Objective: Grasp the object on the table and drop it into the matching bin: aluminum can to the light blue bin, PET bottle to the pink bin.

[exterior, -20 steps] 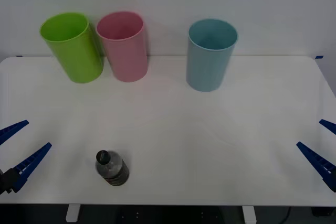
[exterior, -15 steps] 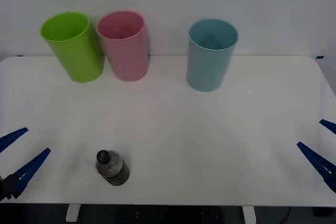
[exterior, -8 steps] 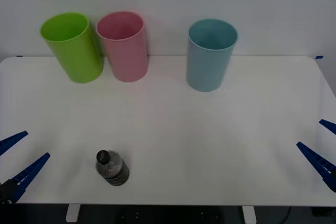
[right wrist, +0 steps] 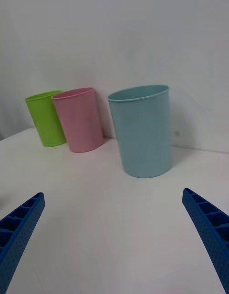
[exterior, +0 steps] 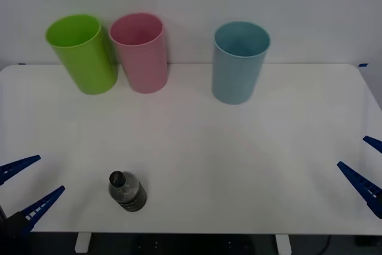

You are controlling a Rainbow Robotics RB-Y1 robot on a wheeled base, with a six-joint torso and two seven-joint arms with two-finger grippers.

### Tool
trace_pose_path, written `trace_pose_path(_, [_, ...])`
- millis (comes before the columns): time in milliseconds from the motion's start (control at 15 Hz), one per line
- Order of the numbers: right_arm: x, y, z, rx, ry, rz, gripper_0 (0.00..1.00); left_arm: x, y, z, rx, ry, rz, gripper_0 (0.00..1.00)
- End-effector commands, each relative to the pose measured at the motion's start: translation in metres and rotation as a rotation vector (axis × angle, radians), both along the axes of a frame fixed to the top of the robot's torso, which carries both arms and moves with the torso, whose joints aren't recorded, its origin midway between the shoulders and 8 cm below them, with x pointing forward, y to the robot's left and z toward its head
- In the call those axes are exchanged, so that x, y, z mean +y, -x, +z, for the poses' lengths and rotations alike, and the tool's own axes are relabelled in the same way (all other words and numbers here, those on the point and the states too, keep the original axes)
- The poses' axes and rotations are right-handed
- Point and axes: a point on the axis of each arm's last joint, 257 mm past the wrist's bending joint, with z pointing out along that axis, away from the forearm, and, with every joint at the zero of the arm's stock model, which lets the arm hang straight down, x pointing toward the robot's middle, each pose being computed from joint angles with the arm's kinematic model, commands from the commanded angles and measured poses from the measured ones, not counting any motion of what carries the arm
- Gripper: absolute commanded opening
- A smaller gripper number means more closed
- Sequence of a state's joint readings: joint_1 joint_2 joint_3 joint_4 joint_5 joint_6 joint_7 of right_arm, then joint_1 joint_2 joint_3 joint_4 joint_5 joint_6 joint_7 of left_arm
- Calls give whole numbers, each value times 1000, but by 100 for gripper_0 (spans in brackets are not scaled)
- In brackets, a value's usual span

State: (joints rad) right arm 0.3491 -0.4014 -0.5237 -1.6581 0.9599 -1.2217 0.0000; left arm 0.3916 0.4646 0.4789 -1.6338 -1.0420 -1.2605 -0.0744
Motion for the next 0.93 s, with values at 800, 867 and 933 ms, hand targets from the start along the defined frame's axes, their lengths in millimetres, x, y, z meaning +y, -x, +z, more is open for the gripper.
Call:
trace_pose_path(800, [0, 0, 0, 0, 0, 0, 100, -30, -5, -76, 11, -81, -160, 100])
trace_pose_path(867, [0, 0, 0, 0, 0, 0, 100, -34, -5, -79, 8, -84, -169, 100])
trace_pose_path(933, [0, 0, 0, 0, 0, 0, 100, -41, -5, -82, 6, -86, -187, 100])
